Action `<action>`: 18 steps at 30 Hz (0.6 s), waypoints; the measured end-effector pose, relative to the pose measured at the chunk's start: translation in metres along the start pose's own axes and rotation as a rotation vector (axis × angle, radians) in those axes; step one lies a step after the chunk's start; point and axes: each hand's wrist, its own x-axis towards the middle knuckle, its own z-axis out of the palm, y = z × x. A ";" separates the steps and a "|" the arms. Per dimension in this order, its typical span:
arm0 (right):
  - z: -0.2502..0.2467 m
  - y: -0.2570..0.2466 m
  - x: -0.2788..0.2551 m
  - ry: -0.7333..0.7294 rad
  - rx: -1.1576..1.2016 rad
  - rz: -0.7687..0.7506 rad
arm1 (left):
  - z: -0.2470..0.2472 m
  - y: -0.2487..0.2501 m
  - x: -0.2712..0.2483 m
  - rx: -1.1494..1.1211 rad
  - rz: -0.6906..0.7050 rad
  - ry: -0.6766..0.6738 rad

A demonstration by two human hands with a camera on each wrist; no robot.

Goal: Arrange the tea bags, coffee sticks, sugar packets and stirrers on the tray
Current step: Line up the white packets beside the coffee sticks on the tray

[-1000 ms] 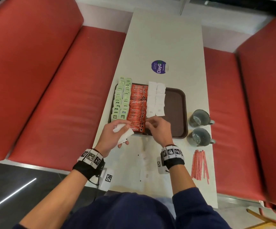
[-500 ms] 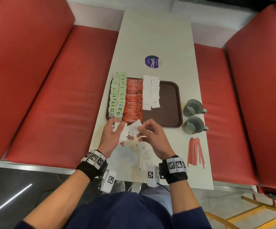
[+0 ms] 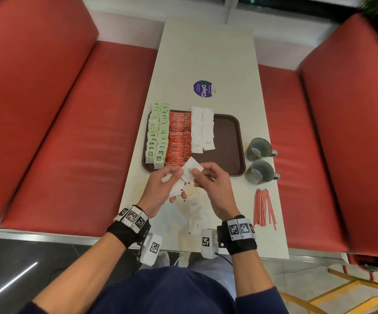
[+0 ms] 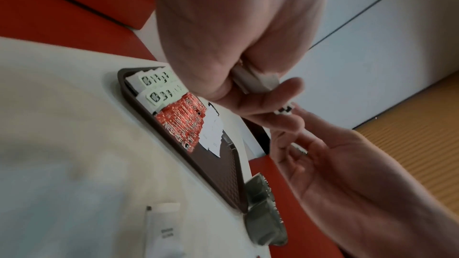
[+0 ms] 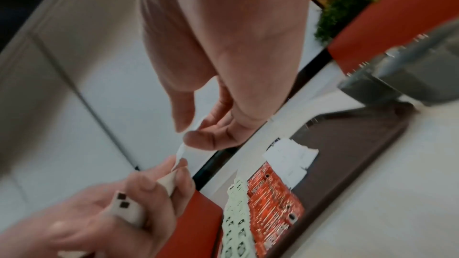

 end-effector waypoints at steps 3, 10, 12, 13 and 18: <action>-0.005 0.005 -0.001 -0.182 0.223 0.080 | 0.007 0.006 0.002 -0.202 -0.140 -0.055; -0.011 0.017 0.017 -0.203 0.256 0.014 | 0.016 0.007 0.014 -0.217 -0.226 -0.110; -0.013 0.018 0.028 -0.154 0.226 0.010 | 0.018 0.003 0.019 -0.160 -0.230 -0.080; -0.015 0.017 0.035 -0.120 0.213 0.007 | 0.017 0.002 0.021 -0.136 -0.224 -0.062; -0.051 0.027 0.101 0.291 -0.016 0.063 | 0.006 -0.005 0.026 -0.008 -0.167 0.018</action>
